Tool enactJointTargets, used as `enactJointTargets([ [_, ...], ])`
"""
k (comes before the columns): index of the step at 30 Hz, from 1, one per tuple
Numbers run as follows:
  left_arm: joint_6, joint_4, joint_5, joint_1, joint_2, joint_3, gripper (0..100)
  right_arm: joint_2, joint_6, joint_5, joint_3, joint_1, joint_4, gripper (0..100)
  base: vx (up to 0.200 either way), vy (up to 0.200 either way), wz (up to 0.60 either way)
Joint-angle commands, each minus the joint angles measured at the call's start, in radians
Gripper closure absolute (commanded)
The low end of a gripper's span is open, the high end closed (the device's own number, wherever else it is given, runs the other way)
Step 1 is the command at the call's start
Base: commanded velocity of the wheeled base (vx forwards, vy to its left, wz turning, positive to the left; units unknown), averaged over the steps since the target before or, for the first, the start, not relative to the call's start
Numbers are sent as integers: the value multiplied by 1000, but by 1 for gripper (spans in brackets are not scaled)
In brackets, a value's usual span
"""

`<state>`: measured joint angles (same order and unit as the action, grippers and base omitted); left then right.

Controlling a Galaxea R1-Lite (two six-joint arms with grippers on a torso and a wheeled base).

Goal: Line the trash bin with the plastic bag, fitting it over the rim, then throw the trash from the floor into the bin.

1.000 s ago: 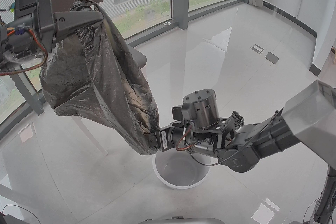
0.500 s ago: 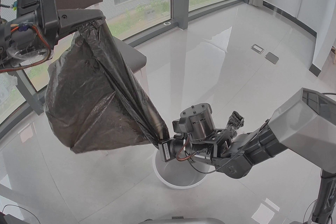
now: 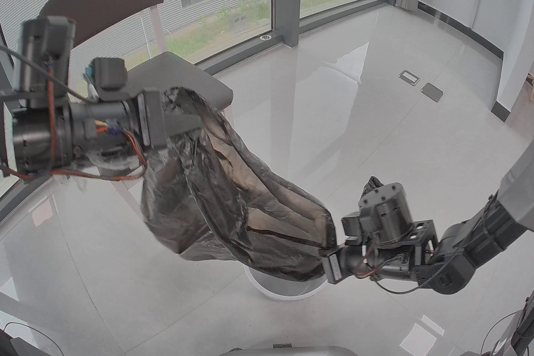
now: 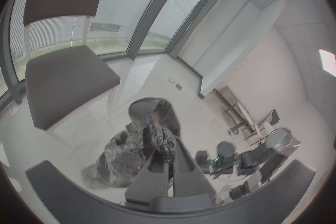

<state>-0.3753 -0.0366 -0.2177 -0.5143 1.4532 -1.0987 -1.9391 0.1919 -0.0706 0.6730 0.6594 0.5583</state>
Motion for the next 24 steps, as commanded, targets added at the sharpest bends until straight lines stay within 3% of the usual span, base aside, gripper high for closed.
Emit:
enactJointTargets([
  [1, 13, -49, 11, -36, 131, 65, 100, 121, -46, 8, -119, -109, 9, 100, 0, 0, 0],
  [6, 24, -94, 11, -47, 174, 72, 100, 137, -49, 9, -153, -139, 8, 100, 0, 0, 0],
  [10, 88, -86, 12, -33, 262, 86, 100, 124, -49, 9, -179, -144, 8, 100, 0, 0, 0],
  [24, 69, 69, -6, -40, 469, 59, 100, 42, -35, 28, -173, -176, 17, 100, 0, 0, 0],
])
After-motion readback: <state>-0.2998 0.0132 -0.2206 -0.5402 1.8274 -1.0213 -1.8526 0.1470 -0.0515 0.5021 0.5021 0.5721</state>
